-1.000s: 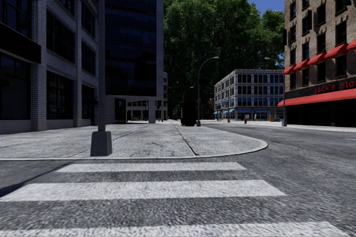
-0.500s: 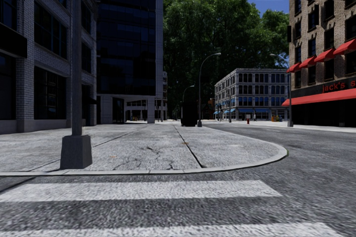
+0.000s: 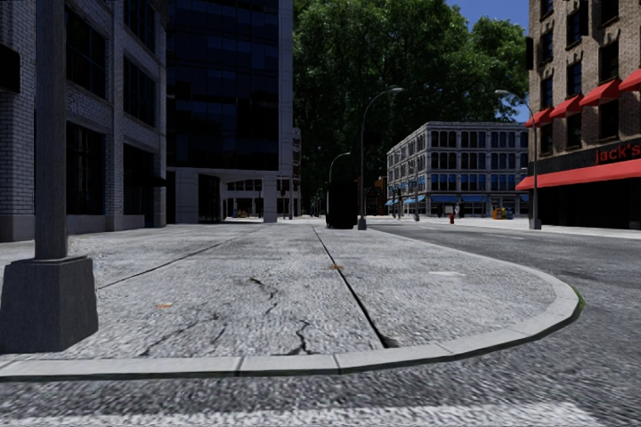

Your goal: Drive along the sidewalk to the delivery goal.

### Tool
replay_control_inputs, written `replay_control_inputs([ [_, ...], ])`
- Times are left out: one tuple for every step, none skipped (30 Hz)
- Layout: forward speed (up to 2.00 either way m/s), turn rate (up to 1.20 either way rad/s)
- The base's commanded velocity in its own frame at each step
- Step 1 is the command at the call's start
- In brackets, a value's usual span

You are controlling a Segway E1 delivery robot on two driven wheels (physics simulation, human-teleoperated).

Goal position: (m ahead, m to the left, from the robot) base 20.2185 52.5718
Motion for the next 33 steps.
replay_control_inputs([
  [2.0,0.0],
  [2.0,0.0],
  [2.0,0.0],
  [2.0,0.0],
  [2.0,0.0],
  [2.0,0.0],
  [2.0,0.0],
  [2.0,0.0],
  [2.0,0.0],
  [2.0,0.0],
  [2.0,0.36],
  [2.0,0.36],
  [2.0,0.62],
  [2.0,0.76],
  [2.0,0.79],
  [2.0,0.33],
  [2.0,0.33],
  [2.0,0.15],
  [2.0,0.02],
  [2.0,0.0],
  [2.0,0.0],
  [2.0,0.0],
  [2.0,0.0],
  [2.0,0.0],
  [2.0,0.0],
  [2.0,0.0],
  [2.0,0.0],
  [2.0,0.0],
  [2.0,0.0],
  [2.0,0.0],
  [2.0,0.0],
  [2.0,0.0],
  [2.0,0.0],
])
